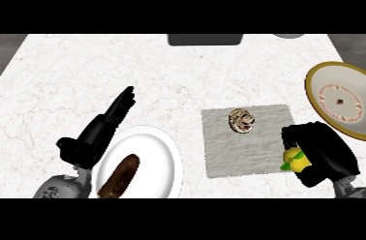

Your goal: Pick the lemon from the placemat and place it in the bowl

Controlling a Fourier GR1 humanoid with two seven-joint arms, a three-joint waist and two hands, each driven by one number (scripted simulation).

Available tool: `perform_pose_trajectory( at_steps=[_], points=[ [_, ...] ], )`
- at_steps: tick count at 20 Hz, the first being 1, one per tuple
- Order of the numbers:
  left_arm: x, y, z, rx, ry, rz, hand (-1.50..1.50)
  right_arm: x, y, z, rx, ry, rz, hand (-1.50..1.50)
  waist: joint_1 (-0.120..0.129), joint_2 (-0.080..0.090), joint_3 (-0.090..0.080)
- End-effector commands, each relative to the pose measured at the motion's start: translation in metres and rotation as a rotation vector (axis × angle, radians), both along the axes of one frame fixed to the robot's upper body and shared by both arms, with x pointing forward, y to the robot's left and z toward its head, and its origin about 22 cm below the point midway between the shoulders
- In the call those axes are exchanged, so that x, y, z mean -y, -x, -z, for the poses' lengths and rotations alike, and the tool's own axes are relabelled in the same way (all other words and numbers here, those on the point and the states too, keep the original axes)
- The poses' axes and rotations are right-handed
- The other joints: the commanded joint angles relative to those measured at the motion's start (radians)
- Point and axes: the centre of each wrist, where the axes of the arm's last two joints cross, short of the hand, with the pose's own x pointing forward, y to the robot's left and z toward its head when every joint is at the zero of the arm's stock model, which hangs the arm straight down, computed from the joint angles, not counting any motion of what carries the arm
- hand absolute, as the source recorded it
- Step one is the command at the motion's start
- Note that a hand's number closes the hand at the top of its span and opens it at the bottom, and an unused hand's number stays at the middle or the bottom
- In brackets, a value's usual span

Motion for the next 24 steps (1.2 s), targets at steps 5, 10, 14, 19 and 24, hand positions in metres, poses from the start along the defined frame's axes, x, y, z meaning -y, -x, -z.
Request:
perform_pose_trajectory(
  at_steps=[5, 10, 14, 19, 24],
  points=[
    [-0.005, 0.002, 0.008, 0.007, -0.017, -0.009, 0.0, 0.03, -0.003, -0.06, 0.367, -0.32, 0.036, 1.5, 0.001, 0.002, -0.001],
    [0.009, -0.001, 0.009, -0.001, 0.013, 0.016, 0.0, 0.053, 0.005, -0.107, 0.404, -0.501, 0.08, 1.5, 0.003, 0.002, -0.001],
    [-0.01, 0.003, -0.001, 0.017, -0.006, 0.017, 0.0, 0.082, -0.022, -0.105, 0.415, -0.476, 0.211, 1.5, 0.022, 0.005, -0.001],
    [-0.001, -0.004, -0.004, 0.017, -0.004, 0.028, 0.0, 0.118, -0.039, -0.095, 0.462, -0.306, 0.246, 1.5, 0.023, 0.006, -0.001],
    [0.017, -0.011, -0.007, 0.01, 0.009, 0.019, 0.0, 0.141, -0.068, -0.078, 0.585, -0.267, 0.292, 1.5, 0.027, 0.009, 0.0]
  ],
)
